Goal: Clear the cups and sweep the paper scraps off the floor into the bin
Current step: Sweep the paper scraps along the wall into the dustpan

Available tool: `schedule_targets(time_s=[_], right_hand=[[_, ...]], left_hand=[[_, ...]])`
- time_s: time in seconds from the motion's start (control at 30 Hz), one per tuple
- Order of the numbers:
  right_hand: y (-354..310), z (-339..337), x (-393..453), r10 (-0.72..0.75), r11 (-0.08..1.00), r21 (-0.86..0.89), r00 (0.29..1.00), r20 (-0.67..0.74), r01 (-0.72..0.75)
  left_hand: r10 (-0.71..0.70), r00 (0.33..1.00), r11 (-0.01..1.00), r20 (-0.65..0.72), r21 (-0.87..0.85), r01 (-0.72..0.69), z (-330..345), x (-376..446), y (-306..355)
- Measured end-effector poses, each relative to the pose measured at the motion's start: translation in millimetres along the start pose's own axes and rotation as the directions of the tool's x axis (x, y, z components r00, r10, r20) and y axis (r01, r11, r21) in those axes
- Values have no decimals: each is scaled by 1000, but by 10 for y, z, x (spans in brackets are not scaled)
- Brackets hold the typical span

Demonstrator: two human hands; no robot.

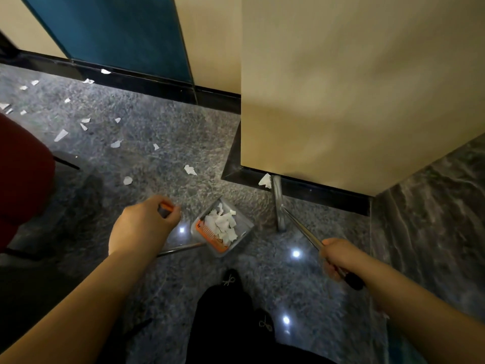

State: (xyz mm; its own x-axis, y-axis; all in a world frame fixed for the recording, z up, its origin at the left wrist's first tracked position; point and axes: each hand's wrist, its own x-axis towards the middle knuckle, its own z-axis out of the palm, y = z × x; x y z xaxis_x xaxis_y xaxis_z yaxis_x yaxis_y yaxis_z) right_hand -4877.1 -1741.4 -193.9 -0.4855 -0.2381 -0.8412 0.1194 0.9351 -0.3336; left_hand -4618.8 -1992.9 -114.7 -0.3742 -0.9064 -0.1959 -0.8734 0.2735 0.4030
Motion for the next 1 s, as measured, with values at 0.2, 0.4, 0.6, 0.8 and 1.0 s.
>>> schedule_targets(time_s=[0.2,0.4,0.6,0.8,1.0], right_hand=[[-686,-212,309,18,946,-323,1000,12,-13],[-1165,-391,662,-12,898,-438,999,41,29],[-1507,-649,962,-59,841,-532,994,92,100],[-1718,-951,1328,-97,844,-510,982,162,167],[-1777,-1075,1676,-83,840,-518,982,169,160]], left_hand=[[5,999,1000,42,6,-5,-40,688,128],[21,999,1000,48,12,-21,-90,1129,272],[-46,998,999,37,1,46,-97,1388,416],[-119,993,993,-7,0,119,-18,1528,639],[-200,979,980,-28,-4,200,95,1566,820]])
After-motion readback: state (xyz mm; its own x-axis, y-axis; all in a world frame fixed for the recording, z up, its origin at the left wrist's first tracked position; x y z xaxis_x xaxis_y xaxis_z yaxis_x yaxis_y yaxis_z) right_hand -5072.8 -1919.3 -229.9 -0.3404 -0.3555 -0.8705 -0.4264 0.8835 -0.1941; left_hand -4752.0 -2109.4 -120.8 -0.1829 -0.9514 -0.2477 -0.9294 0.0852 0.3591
